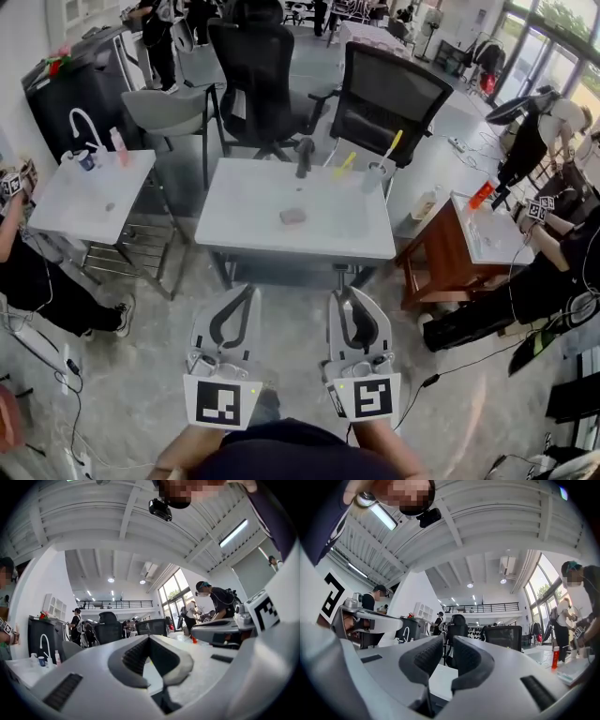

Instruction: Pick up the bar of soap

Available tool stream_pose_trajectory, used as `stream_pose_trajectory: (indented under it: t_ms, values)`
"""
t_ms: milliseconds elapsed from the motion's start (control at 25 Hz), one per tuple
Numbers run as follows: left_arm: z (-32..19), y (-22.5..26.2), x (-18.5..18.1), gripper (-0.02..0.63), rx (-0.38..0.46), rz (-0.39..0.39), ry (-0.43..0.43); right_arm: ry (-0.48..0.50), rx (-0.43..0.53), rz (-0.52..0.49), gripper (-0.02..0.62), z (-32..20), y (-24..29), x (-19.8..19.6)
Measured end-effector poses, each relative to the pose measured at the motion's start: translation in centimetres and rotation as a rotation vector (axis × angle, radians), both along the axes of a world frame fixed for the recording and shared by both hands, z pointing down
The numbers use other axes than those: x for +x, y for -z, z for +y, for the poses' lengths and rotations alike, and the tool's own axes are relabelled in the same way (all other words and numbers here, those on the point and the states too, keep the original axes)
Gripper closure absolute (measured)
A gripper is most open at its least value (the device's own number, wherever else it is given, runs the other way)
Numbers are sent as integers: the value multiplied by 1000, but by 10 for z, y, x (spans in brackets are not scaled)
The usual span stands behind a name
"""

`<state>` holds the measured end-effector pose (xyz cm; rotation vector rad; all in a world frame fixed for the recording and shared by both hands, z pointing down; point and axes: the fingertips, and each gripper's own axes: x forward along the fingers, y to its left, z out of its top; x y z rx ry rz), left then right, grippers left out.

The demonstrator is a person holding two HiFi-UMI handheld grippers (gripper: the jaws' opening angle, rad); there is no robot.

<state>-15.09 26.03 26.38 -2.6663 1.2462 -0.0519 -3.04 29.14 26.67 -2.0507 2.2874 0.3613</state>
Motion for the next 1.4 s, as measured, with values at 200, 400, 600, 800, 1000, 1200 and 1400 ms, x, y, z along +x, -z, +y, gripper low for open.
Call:
stream_pose_trajectory:
  t_ms: [200, 400, 600, 800, 1000, 1200, 1400]
  values:
    - [-40, -5, 10, 607, -2, 6, -27, -26, 1, -5, 522, -40, -6, 7]
    - [-67, -10, 16, 607, -4, 20, -43, -44, 4, -8, 520, -64, -10, 13]
    - [-81, -20, 20, 607, -24, 15, -47, -62, -3, -13, 517, -76, -16, 20]
    - [-94, -28, 23, 607, -42, 16, -49, -68, -11, -17, 511, -89, -20, 23]
    - [-114, -28, 28, 607, -37, 7, -52, -63, -12, -16, 508, -110, -19, 25]
    - [-139, -28, 38, 607, -31, 18, -47, -50, -6, -9, 506, -136, -19, 34]
    - [-176, -23, 53, 607, -28, 23, -45, -33, -14, -8, 505, -175, -16, 46]
